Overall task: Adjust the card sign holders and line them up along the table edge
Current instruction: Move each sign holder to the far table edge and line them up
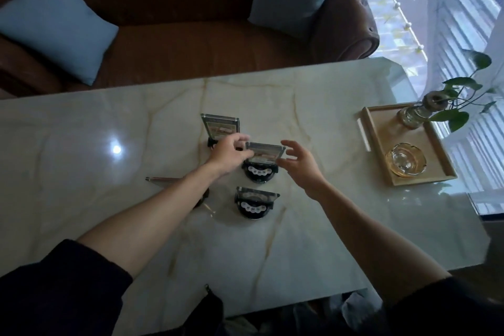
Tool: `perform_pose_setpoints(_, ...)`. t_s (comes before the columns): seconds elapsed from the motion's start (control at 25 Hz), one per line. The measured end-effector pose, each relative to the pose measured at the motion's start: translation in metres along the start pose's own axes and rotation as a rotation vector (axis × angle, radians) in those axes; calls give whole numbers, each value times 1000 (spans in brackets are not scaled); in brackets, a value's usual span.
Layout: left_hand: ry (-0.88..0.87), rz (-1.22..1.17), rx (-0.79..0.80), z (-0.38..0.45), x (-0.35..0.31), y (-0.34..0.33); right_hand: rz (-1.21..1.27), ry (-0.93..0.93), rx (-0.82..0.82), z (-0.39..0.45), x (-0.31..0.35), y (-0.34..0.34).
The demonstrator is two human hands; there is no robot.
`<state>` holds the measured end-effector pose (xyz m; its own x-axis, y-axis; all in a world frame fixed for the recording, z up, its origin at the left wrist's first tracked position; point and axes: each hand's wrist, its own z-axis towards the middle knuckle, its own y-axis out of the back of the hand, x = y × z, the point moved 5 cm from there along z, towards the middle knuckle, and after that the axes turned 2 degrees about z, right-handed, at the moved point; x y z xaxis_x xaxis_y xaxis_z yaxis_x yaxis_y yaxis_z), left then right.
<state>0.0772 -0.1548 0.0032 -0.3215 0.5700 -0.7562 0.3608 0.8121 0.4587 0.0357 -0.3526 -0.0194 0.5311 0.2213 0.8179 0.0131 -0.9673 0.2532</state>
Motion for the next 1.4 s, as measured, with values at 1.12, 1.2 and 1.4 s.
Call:
perform_pose_setpoints(1.12, -242, 107, -97, 94, -134, -60, -357, 251, -41, 100, 65, 158)
perform_pose_setpoints(1.2, -237, 87, -137, 119, -164, -77, -439, 303, -38, 129, 82, 192)
perform_pose_setpoints(1.4, -225, -8, -235, 183, -235, -122, -569, 403, -94, 196, 130, 276)
